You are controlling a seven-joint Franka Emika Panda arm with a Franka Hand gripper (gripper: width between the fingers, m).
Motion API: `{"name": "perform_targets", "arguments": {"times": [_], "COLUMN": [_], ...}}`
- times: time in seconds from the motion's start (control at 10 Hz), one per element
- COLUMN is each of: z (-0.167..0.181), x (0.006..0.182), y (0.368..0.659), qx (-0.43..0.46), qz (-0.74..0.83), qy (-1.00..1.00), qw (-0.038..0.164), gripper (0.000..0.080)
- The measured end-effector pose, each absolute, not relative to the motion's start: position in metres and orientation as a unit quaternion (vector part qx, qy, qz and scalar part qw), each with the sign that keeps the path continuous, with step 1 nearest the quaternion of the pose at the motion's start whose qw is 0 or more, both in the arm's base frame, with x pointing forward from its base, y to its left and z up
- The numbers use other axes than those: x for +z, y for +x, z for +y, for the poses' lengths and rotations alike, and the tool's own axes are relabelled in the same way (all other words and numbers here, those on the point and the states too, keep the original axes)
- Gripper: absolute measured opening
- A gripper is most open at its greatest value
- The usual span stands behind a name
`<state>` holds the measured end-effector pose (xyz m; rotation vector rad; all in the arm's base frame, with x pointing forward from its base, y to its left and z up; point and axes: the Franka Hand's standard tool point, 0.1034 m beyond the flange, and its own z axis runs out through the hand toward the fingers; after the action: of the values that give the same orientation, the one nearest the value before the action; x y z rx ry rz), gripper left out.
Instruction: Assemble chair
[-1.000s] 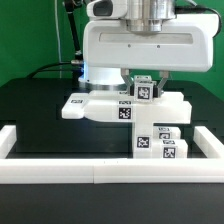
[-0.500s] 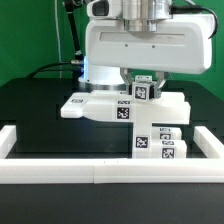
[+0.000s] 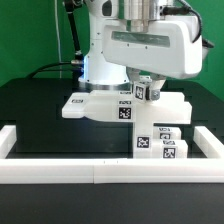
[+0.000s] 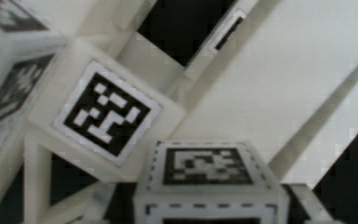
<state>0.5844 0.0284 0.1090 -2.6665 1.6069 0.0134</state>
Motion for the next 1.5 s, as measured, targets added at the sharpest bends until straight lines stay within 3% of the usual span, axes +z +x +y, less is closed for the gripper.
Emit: {"name": "perform_targets", "arguments": {"times": [0.7,1.2,1.3,1.4,1.5], "z": [0.0305,0.0327,0.0328,0.0329,0.0334], "x": [0.1085,0.108,0.1078,0.1075,0.1074], "y": [0.5846,0.5844,0.5843,0.5832,0.583], "qx": [0.007,0.011,0.012,0.013,0.014], "qz": [0.722,0.786,0.784,0.763,0.756], "qy": [-0.692,-0.618,-0.62,-0.647,-0.654], "qw": [0.014,0.015,0.015,0.014,0.013], "gripper": [0.0271,0.0271,0.0453,0.0578,0.0578]}}
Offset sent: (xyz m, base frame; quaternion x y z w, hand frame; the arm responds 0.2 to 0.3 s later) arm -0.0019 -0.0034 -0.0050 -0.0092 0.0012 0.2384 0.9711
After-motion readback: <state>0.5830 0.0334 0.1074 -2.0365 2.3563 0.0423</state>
